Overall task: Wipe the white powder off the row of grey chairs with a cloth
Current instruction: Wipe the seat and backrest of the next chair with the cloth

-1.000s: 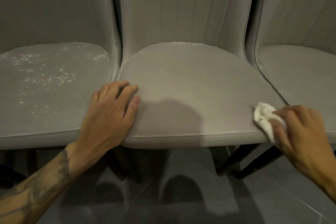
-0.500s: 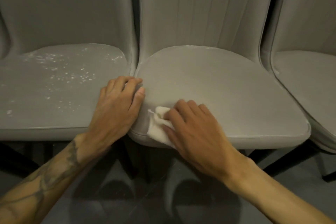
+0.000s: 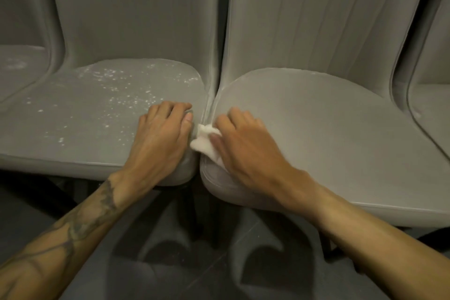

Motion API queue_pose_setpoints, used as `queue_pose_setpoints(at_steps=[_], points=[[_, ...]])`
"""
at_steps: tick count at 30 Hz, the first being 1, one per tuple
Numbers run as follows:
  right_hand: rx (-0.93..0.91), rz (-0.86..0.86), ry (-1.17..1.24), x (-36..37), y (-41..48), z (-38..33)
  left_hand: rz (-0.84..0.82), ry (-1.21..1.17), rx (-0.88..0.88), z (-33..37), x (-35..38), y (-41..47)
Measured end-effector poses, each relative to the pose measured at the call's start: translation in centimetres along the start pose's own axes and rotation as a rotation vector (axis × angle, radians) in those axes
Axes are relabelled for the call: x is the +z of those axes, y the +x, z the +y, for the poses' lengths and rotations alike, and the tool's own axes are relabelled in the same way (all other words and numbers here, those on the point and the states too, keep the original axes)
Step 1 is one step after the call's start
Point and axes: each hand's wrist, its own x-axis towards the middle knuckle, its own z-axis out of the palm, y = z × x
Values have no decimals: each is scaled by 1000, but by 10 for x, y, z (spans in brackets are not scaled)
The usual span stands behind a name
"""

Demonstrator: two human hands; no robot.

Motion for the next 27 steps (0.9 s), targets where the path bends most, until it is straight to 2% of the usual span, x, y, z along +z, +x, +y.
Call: queue_pose_setpoints(at_steps=[3,5,7,11,13,16,17,22,27], points=[[-107,-72,50,-4,-14,3,-11,22,31,1,7,7],[-116,-88,62,-1,-6,18,-46,42,40,0,12,14],[-25,-76,50,9,16,44,-71,65,47,-2,17,24],[351,-126,9,32,67,88,-104,77,34,-4,23,48],[313,-132,38,40,83,80,-116,85,35,-5,27,58],[103,-70,39,45,78,74,-137,79,41,-7,33,69],[99,-64,33,44,76,86,-153,78,46,-7,35,73],[416,-28,-48,27,68,171,-180,67,62,1,49,94],[747,156,-291,0,29,243,-177,69,63,8,64,118]])
